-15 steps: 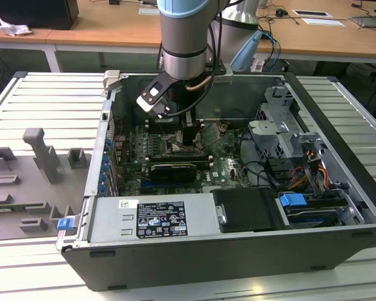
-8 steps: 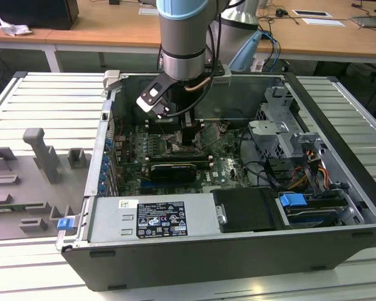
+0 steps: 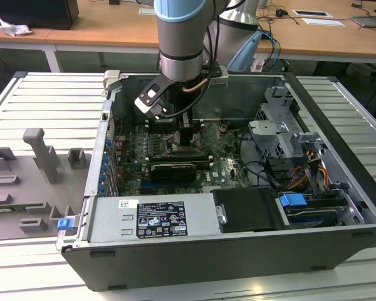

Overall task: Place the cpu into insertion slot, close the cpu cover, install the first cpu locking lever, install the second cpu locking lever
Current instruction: 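Place the cpu into insertion slot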

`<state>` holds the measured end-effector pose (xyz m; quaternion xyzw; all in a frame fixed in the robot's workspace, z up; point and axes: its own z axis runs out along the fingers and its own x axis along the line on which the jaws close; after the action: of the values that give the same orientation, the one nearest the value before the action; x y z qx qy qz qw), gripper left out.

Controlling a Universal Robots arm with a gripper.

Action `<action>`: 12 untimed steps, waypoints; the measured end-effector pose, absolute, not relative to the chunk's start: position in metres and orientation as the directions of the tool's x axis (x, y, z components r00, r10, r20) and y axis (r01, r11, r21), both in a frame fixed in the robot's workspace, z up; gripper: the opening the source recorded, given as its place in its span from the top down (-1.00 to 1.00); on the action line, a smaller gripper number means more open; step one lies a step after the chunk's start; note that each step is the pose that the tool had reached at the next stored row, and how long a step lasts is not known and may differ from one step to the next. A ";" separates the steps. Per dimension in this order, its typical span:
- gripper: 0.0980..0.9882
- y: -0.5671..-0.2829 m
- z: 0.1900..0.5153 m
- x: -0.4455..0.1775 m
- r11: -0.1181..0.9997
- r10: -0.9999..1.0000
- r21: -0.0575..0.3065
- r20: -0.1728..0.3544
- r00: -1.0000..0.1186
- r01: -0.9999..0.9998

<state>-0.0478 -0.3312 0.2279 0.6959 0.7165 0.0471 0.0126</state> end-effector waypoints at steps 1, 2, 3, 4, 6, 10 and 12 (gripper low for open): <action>0.04 -0.331 0.228 -0.049 0.027 0.998 0.085 0.047 -0.031 0.996; 0.04 -0.331 0.227 -0.050 0.027 0.998 0.085 0.048 -0.031 0.996; 0.04 -0.331 0.227 -0.050 0.027 0.998 0.085 0.047 -0.031 0.996; 0.04 -0.331 0.226 -0.051 0.027 0.998 0.085 0.048 -0.031 0.996; 0.04 -0.331 0.226 -0.051 0.027 0.998 0.085 0.047 -0.031 0.996; 0.04 -0.331 0.225 -0.052 0.027 0.998 0.085 0.048 -0.031 0.996; 0.04 -0.331 0.225 -0.053 0.027 0.998 0.085 0.047 -0.031 0.996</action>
<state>-0.0528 -0.3307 0.2247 0.6959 0.7165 0.0471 0.0126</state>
